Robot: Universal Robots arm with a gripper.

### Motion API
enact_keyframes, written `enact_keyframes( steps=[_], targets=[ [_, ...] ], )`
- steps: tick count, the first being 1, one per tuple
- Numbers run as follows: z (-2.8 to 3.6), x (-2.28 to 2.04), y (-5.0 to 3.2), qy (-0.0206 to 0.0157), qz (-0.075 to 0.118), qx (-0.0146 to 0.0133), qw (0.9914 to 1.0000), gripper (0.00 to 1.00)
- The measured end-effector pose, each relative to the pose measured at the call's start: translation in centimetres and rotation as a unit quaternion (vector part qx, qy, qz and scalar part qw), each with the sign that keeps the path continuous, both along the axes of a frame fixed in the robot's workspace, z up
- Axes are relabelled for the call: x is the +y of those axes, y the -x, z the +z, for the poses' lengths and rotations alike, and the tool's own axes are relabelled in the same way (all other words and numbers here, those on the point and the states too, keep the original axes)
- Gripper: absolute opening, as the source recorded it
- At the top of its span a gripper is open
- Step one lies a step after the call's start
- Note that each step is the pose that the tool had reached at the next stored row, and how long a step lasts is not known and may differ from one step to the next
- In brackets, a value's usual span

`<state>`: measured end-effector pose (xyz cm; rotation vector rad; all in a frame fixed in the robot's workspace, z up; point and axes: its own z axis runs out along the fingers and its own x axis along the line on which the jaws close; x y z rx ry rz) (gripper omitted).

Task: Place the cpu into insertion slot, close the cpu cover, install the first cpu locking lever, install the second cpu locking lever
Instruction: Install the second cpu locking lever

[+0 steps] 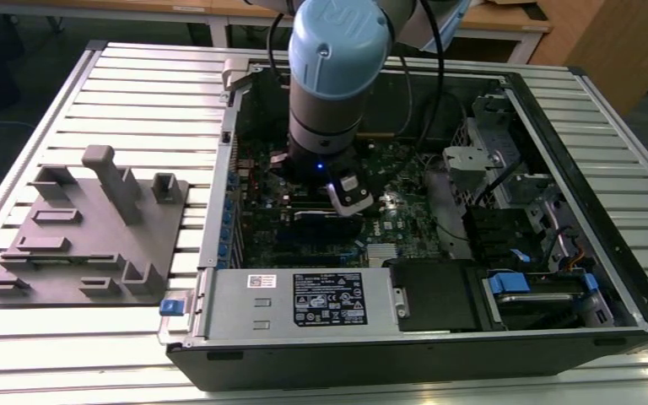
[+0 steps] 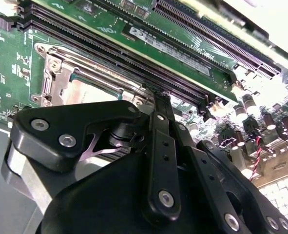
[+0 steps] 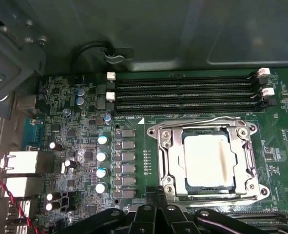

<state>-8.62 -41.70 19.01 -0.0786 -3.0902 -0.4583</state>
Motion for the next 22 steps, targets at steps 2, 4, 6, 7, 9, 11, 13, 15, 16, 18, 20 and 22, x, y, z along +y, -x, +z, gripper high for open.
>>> enact_keyframes(
  steps=[2, 4, 6, 7, 9, 11, 13, 15, 16, 18, 20, 22],
  targets=[
    [-0.04, 0.05, 0.03, 0.0001, 0.000, 0.0000, 1.00000, 0.11],
    [-0.10, 0.10, 0.07, 0.0002, 0.000, 0.0001, 1.00000, 0.11],
    [-0.16, 0.13, 0.10, 0.0002, 0.000, 0.0001, 1.00000, 0.11],
    [-0.19, 0.13, 0.12, 0.0003, 0.000, 0.0001, 1.00000, 0.11],
    [-0.22, 0.13, 0.14, 0.0003, 0.000, 0.0002, 1.00000, 0.11],
    [-0.24, 0.15, 0.14, 0.0011, 0.000, 0.0000, 1.00000, 0.11],
    [-0.24, 0.15, 0.14, 0.0049, 0.000, 0.0000, 0.99999, 0.11],
    [-0.23, 0.14, 0.14, 0.0071, 0.000, 0.0000, 0.99997, 0.11],
    [-0.22, 0.14, 0.14, 0.0079, 0.000, 0.0000, 0.99997, 0.11],
    [-0.18, 0.14, 0.14, 0.0093, 0.000, 0.0000, 0.99996, 0.11],
    [-0.06, 0.14, 0.13, 0.0100, 0.000, 0.0000, 0.99995, 0.11],
    [0.10, 0.14, 0.14, 0.0100, 0.000, 0.0000, 0.99995, 0.11]
  ],
)
